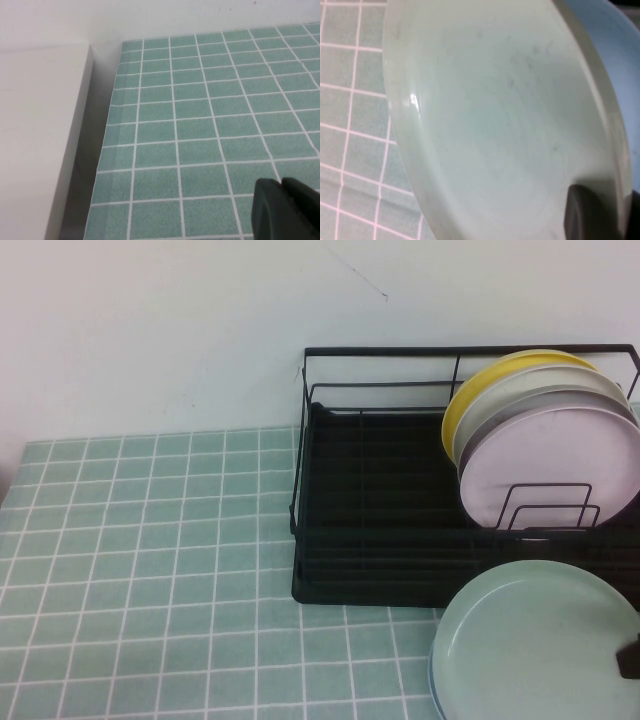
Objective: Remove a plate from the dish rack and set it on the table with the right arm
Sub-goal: Place the plate from the table
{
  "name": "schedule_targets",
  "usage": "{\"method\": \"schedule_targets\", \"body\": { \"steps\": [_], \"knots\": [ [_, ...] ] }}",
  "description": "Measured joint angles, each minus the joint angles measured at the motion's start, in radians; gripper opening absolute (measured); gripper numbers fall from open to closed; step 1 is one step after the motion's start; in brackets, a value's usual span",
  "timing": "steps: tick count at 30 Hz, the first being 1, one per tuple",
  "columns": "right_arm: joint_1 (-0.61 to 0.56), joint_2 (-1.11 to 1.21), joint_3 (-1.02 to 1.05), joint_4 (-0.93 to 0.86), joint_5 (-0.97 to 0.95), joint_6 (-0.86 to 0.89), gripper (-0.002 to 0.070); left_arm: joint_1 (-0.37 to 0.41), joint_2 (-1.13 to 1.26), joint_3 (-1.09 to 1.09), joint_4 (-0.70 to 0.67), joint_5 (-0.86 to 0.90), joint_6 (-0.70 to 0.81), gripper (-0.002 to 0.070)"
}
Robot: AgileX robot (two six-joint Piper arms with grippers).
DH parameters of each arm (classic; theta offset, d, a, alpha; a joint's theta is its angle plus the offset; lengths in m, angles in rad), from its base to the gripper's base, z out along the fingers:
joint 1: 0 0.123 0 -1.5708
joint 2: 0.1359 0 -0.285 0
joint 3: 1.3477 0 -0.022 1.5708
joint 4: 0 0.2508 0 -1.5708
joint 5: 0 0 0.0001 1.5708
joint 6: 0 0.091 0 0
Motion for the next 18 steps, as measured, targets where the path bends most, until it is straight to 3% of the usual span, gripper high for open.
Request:
{"method": "schedule_targets", "body": {
  "steps": [8,13,18],
  "knots": [
    [0.000,0.000,0.000,0.000,-0.002,-0.010,0.0229,0.000,0.000,0.000,0.000,0.000,0.000,-0.0003],
    [0.000,0.000,0.000,-0.052,-0.004,0.033,0.0252,0.000,0.000,0.000,0.000,0.000,0.001,-0.0003],
    [0.000,0.000,0.000,-0.234,-0.012,0.230,0.0253,0.000,0.000,0.000,0.000,0.000,0.001,-0.0003]
  ]
}}
